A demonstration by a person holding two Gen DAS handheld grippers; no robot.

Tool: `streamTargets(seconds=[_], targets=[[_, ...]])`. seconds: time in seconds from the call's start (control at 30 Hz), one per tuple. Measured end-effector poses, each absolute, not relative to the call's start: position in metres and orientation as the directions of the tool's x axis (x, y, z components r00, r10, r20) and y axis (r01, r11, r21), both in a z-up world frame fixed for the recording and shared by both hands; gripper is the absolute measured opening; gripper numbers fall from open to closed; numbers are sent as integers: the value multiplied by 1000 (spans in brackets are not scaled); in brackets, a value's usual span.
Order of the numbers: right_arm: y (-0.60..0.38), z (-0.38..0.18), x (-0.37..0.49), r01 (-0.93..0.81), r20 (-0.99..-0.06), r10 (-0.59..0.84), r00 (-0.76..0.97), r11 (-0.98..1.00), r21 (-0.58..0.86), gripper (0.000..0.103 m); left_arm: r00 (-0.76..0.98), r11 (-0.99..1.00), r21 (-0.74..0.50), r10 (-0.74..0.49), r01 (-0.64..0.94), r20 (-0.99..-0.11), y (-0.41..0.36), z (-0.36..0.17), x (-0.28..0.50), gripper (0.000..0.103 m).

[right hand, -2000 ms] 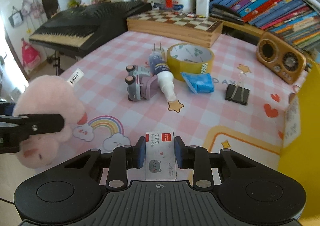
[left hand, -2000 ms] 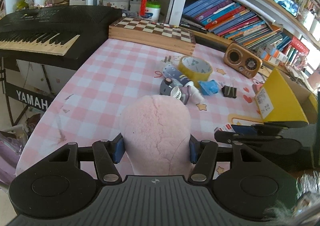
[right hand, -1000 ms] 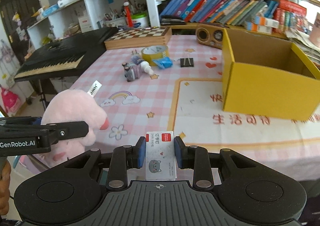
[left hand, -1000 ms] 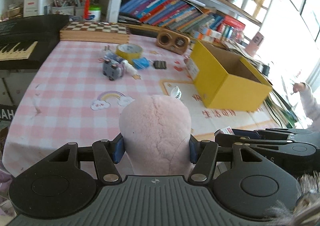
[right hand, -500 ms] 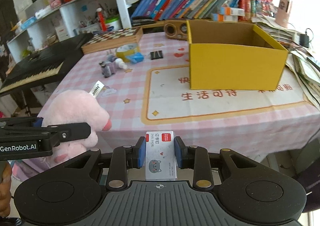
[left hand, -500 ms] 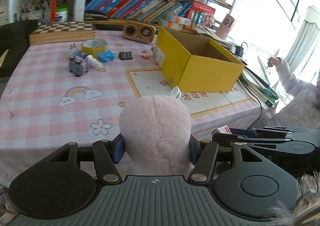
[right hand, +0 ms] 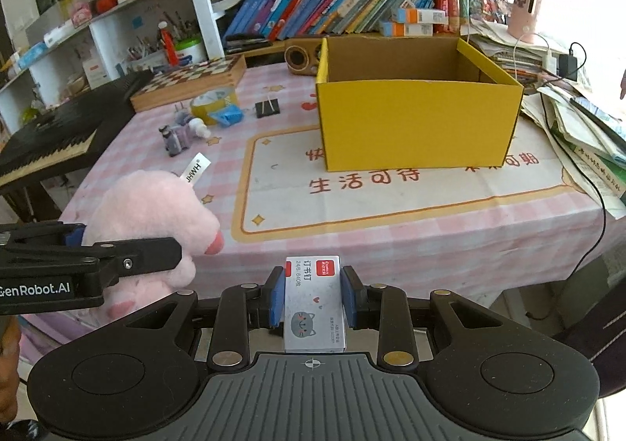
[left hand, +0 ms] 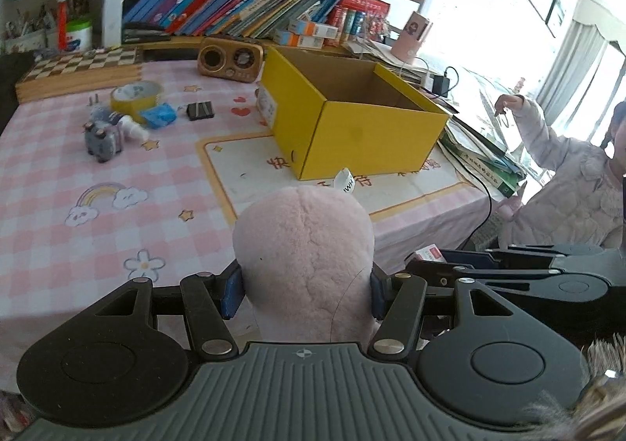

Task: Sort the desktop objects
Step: 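Carry the pig and the small box over the yellow cardboard box with both tools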

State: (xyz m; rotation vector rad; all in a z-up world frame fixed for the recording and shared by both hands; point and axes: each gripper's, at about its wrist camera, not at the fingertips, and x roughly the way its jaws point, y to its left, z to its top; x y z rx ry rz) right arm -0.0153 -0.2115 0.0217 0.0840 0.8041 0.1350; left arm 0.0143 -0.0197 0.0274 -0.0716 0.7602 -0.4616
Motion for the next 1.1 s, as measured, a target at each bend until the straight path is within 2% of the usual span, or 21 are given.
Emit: streamTargets(seconds=[1.1], targets=[[-266, 12, 11, 23, -736, 99, 670, 988, 154, 30, 545, 843, -210, -490, 495, -680, -85, 24, 55, 56]])
